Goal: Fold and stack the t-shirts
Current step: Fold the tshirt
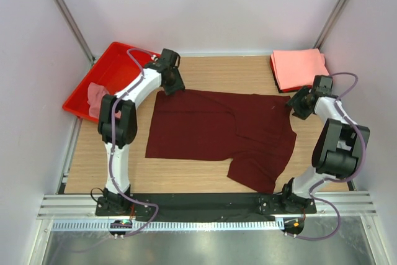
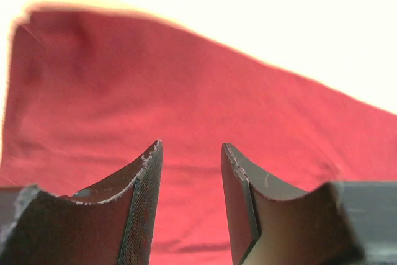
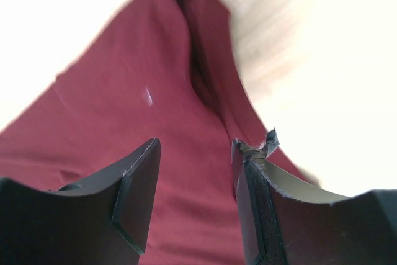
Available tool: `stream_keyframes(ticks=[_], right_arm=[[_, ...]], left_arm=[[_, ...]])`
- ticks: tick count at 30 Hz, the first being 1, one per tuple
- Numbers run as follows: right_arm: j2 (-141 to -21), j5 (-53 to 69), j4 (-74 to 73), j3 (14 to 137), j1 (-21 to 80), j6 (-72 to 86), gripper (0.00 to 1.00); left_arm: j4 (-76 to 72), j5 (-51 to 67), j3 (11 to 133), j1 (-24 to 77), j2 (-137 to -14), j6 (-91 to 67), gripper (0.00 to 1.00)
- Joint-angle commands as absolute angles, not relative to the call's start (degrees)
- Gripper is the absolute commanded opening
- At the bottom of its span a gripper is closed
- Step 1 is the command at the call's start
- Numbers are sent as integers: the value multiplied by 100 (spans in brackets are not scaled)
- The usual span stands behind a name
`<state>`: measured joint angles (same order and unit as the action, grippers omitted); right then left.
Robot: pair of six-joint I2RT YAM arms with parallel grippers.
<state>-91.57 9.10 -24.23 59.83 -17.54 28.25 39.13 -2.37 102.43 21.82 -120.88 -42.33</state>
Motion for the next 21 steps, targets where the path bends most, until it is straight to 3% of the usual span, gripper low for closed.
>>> stream_keyframes(ticks=[1,9,12,13,16,21], right_arm=[[-9683,1274,-1741,6449,-1837,2847,56],[-10757,1328,-1529,7206,-1837,2620,50],[-11047,1222,-1468,7338,-1872,2514,32],[-11100,1143,-1416,7356,-1889,2479,21],[-11188,985,-1284,7321,-2004,2443,5],[-11285,958,-1204,7409,-2057,2347,1]], left_arm=[[4148,-264,10652,2075,-12322,-3894,44],[4079,-386,10187,1863,-12489,-3815,44],[4060,-711,10038,1863,-12550,-3753,45],[4087,-799,10055,1846,-12586,-3727,45],[4297,-1212,10160,1846,-12753,-3674,45],[4421,-1721,10370,1846,-12919,-3534,45]])
